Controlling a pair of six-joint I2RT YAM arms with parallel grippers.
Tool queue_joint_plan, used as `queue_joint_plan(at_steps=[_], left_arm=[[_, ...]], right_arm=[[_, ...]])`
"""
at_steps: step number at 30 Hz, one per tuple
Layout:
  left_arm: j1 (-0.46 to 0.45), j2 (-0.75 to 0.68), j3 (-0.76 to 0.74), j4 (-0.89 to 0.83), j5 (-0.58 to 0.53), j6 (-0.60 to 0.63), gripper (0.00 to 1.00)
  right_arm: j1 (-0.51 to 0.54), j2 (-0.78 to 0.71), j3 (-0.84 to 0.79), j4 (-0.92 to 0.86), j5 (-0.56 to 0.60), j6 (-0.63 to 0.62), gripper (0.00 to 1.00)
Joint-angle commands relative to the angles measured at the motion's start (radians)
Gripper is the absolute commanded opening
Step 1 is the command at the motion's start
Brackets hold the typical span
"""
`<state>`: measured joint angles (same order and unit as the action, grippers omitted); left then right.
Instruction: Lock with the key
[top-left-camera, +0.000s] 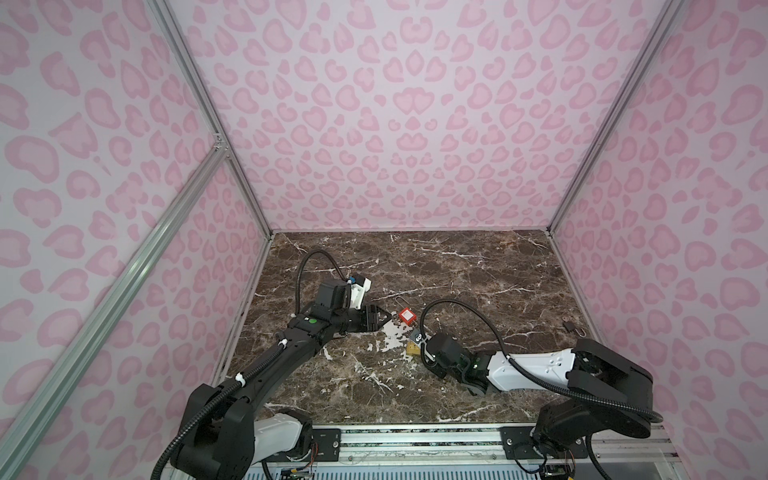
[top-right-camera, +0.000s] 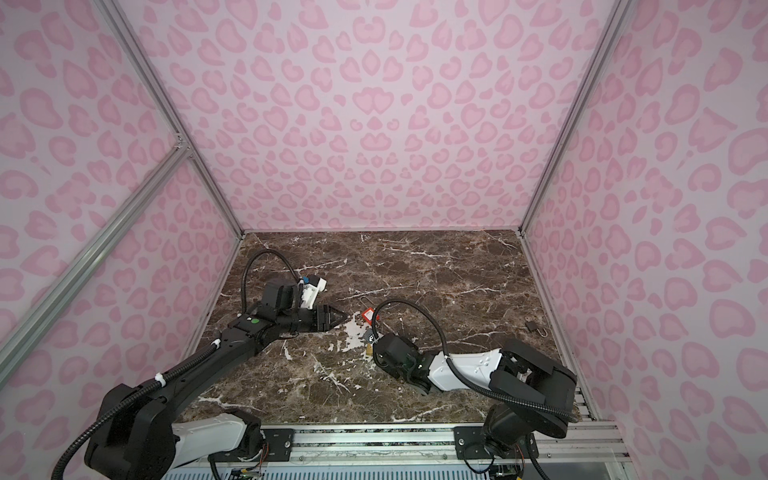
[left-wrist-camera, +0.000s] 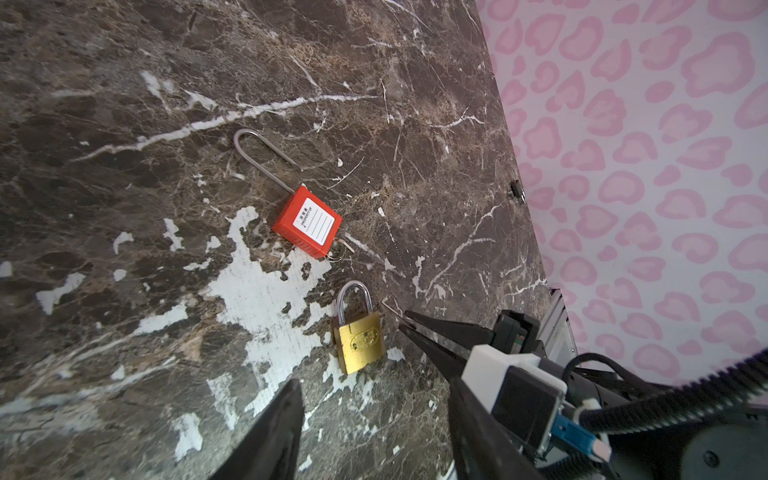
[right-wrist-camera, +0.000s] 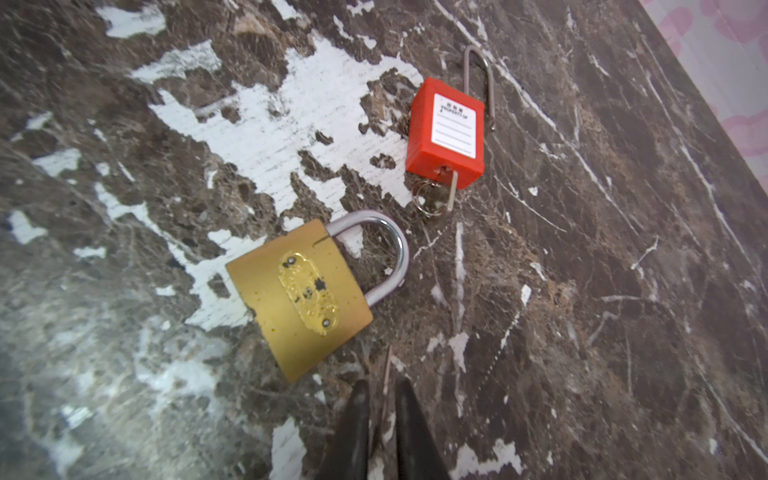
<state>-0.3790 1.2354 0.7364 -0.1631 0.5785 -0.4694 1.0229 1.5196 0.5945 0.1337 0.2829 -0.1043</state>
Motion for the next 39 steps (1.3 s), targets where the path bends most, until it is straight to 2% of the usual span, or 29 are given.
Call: queue_joint_plan(at_steps=[1,6,8,11,16,23,39], left_arm=[[0.001,-0.005,-0.003,0.014,0.004,0.005,0.58],[0.000,-0.008,0.001,0.010,0.004,0.006,0.58],[0.000,-0.010,0.003,0.010,0.006,0.005,0.58],[0.001,-0.013,0.002,0.008,0.006,0.004,0.58],[0.001,-0.003,0.008,0.010,0.012,-0.003,0.58],[0.001,0.019,0.025,0.010,0.018,-0.003,0.58],[0.001,0.027,0.027,0.013,0.023,-0.004,0.58]], right_arm=[[0.003,-0.008,0.013,-0.024,-0.008,0.010,0.21],[-0.003,-0.030,0.025,-0.043,-0.010,0.024,0.25],[-0.017,-0.044,0.033,-0.057,-0.001,0.066,0.25],[-0.058,-0.049,0.055,-0.098,-0.060,0.099,0.21],[-0.141,-0.044,0.091,-0.172,-0.146,0.187,0.20],[-0.206,0.001,0.131,-0.264,-0.236,0.223,0.17],[-0.208,0.040,0.104,-0.281,-0.304,0.234,0.18]])
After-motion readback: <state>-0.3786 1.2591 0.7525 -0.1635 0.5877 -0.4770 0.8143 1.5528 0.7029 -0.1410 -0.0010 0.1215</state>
